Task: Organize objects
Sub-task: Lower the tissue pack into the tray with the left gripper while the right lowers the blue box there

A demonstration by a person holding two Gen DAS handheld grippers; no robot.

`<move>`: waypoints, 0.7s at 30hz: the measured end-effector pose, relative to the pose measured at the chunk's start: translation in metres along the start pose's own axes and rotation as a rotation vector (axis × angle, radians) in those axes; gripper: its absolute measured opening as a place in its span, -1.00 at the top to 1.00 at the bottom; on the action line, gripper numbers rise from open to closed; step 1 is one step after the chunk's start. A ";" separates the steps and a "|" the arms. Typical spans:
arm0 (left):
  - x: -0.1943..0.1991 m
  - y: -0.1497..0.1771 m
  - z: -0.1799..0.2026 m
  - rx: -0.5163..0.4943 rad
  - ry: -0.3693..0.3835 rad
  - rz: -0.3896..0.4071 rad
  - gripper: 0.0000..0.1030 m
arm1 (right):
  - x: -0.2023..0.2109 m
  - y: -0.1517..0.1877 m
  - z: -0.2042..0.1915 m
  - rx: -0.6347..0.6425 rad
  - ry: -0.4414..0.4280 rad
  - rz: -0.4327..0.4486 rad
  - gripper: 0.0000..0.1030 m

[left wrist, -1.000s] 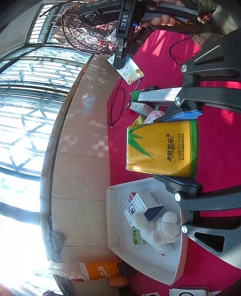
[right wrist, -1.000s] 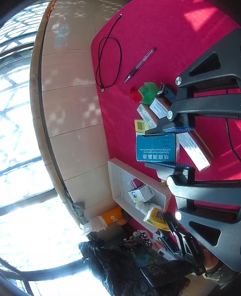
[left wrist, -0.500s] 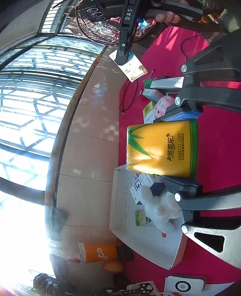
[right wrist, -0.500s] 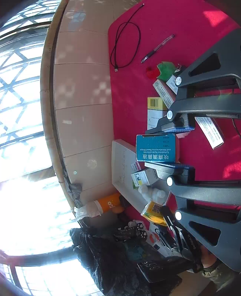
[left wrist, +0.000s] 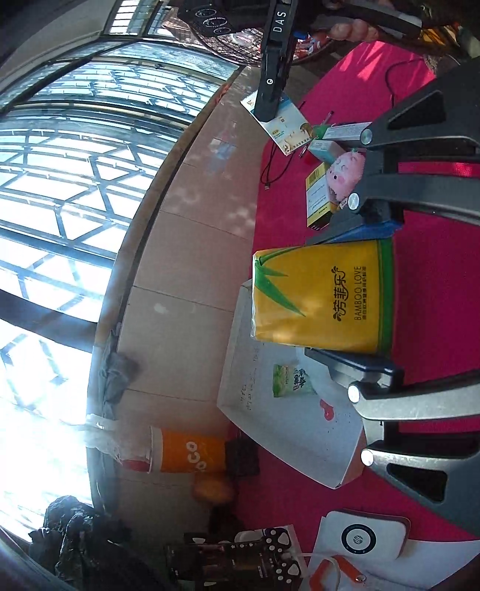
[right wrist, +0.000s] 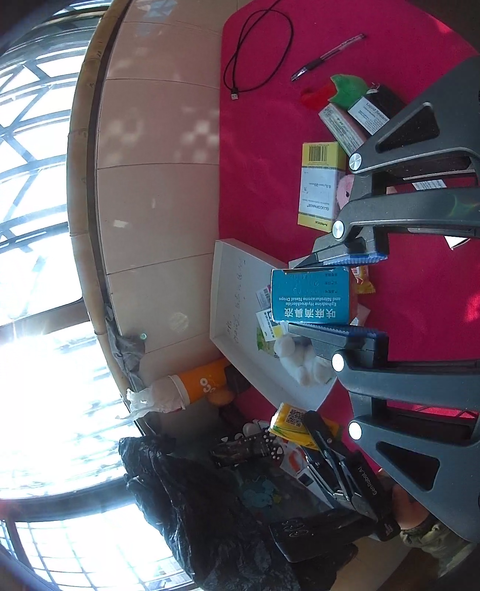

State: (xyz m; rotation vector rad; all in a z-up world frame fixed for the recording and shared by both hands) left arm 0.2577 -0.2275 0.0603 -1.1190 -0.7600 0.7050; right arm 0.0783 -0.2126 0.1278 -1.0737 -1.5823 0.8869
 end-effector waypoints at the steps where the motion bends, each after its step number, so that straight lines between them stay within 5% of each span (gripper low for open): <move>1: -0.001 -0.001 -0.003 -0.004 -0.006 -0.002 0.03 | -0.005 0.000 -0.002 0.005 -0.003 -0.007 0.53; 12: -0.045 -0.034 -0.057 -0.034 -0.106 -0.016 0.03 | -0.076 -0.013 -0.012 0.013 -0.009 -0.094 0.53; 21: -0.097 -0.022 -0.097 0.025 -0.201 -0.086 0.03 | -0.146 -0.027 -0.008 -0.036 0.070 -0.091 0.53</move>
Point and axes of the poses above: each gripper's, at about its wrist camera, not at the fingertips, and x roughly against the way its jaws point, z to its right, y to its underside, the point moved 8 cm from there along -x, roughly the way its jaws point, and after that the axes turned 15 degrees about z, right-handed, at the moved point
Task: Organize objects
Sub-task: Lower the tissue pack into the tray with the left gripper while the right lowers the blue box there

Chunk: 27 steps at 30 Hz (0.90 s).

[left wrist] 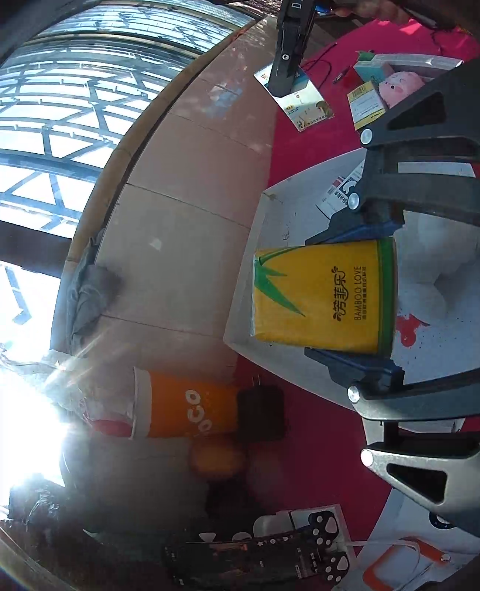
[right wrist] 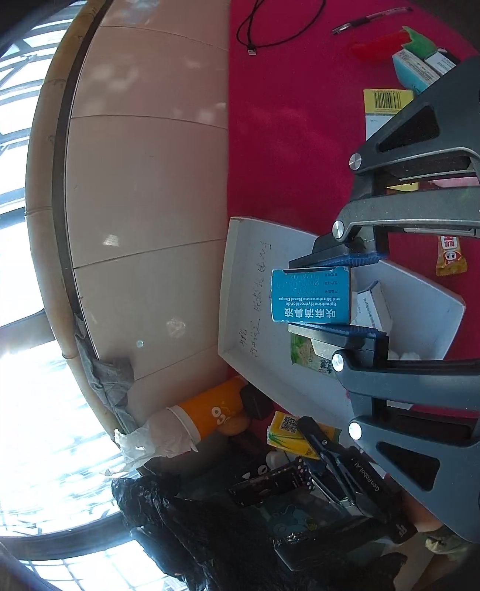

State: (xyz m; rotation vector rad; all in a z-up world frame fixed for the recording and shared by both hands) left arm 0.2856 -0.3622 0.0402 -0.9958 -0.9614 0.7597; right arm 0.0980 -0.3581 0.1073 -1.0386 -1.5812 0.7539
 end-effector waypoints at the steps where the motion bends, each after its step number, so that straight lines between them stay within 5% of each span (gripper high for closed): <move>1: -0.004 0.003 -0.002 0.003 -0.010 -0.007 0.03 | -0.008 0.000 0.000 0.013 0.016 0.000 0.53; 6: -0.019 0.012 -0.008 0.011 -0.036 -0.038 0.03 | -0.049 0.006 -0.003 0.167 0.127 -0.010 0.53; 13: -0.026 0.013 -0.011 0.018 -0.041 -0.036 0.02 | -0.078 0.023 0.001 0.169 0.163 -0.046 0.50; 14: -0.025 0.013 -0.011 0.018 -0.043 -0.032 -0.02 | -0.077 0.023 -0.001 0.174 0.156 -0.041 0.37; 15: -0.024 0.012 -0.011 0.014 -0.051 -0.027 -0.32 | -0.075 0.022 -0.003 0.180 0.150 -0.034 0.20; 17: -0.021 0.008 -0.014 0.007 -0.075 -0.002 -0.94 | -0.067 0.018 -0.005 0.179 0.146 -0.008 -0.66; 27: 0.032 -0.015 -0.001 0.056 -0.098 0.131 -1.00 | 0.016 0.003 -0.003 -0.088 0.012 0.107 -0.72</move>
Point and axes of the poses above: each gripper's, at about its wrist camera, not at the fingertips, and x roughly against the way its jaws point, z to its right, y to its underside, the point moved 8 cm from there along -x, roughly the way its jaws point, and after that the axes turned 15 degrees about z, right-handed, at the moved point
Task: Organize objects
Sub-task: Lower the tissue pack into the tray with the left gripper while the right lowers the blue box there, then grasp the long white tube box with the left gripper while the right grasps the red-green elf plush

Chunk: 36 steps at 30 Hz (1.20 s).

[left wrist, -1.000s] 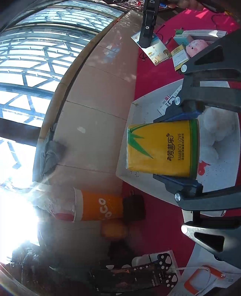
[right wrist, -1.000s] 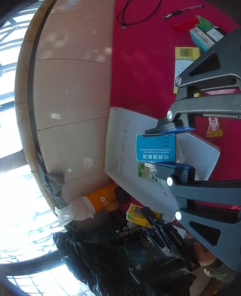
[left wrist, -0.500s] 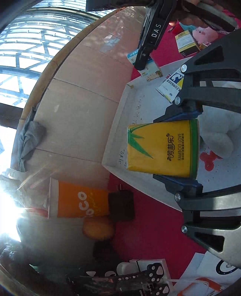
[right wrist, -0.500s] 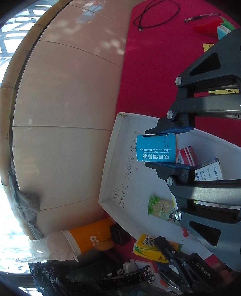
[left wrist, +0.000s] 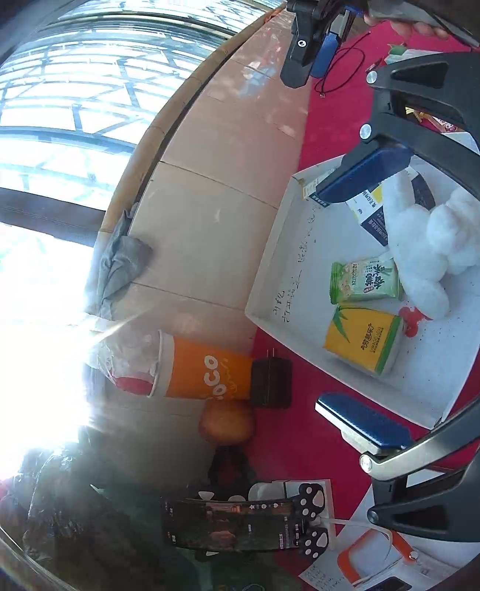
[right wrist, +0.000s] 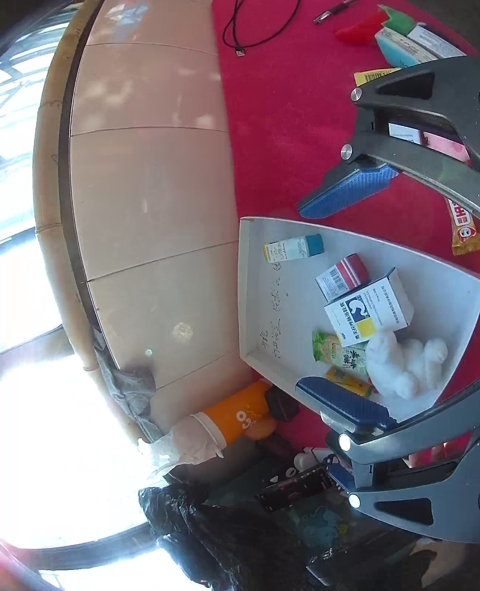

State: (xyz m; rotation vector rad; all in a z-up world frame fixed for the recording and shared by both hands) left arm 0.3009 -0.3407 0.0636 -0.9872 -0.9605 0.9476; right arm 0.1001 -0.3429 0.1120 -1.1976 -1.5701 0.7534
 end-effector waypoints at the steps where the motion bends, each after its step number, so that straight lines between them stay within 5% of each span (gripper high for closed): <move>1: 0.007 -0.004 0.005 0.009 0.012 0.016 -1.00 | 0.013 -0.002 -0.001 -0.016 -0.018 0.012 -0.72; 12: 0.059 -0.011 0.072 0.004 0.187 0.043 -1.00 | 0.149 -0.026 0.012 -0.092 -0.119 0.179 -0.72; 19: 0.070 -0.008 0.101 -0.051 0.236 0.029 -1.00 | 0.224 -0.043 0.073 -0.057 -0.004 0.330 -0.72; 29: 0.080 0.021 0.156 -0.115 0.350 -0.047 -1.00 | 0.289 -0.040 0.195 -0.258 0.212 0.418 -0.72; 36: 0.093 0.046 0.192 -0.160 0.435 -0.107 -1.00 | 0.312 -0.041 0.224 -0.315 0.262 0.468 -0.72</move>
Point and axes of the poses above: each gripper's, at about its wrist camera, not at the fingertips, and x roughly against the way its jaws point, z to its right, y to its underside, the point moved 8 cm from there along -x, roughly the way its jaws point, and after that the axes turned 15 degrees about z, right-handed, at the moved point
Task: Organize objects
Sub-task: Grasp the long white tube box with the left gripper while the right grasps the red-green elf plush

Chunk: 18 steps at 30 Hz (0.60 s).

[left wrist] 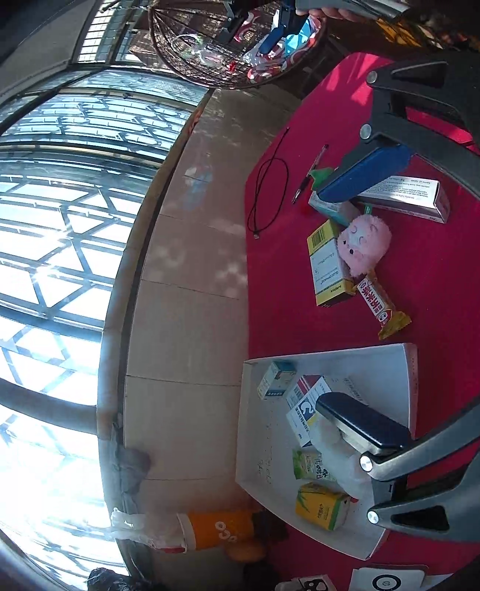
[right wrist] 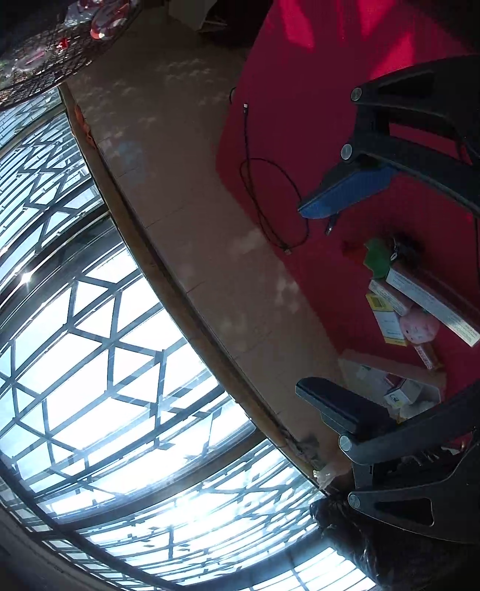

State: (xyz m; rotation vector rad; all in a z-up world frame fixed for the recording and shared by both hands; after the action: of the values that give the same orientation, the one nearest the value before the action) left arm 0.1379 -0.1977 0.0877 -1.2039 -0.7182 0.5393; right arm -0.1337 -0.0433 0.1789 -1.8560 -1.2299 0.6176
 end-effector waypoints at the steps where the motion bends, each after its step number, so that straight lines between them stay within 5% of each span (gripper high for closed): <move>1: -0.001 0.003 0.004 -0.005 0.008 -0.009 -1.00 | 0.000 0.000 0.001 0.000 0.000 -0.002 -0.72; 12: -0.017 0.038 0.011 -0.024 0.036 -0.121 -1.00 | -0.006 0.021 0.013 0.001 0.010 -0.067 -0.72; 18: -0.029 0.070 0.050 -0.097 0.164 -0.233 -1.00 | -0.019 0.044 0.033 0.008 0.051 -0.142 -0.72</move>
State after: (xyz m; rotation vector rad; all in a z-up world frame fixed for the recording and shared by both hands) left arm 0.0814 -0.1666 0.0237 -1.2189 -0.7389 0.2115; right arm -0.1434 -0.0574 0.1229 -1.7501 -1.3106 0.4939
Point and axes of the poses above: each gripper's, at about its wrist camera, not at the fingertips, and x roughly against the way its jaws point, z to its right, y to its underside, the point moved 8 cm from there along -x, roughly the way its jaws point, and after that the axes turned 15 degrees about z, right-handed, at the moved point
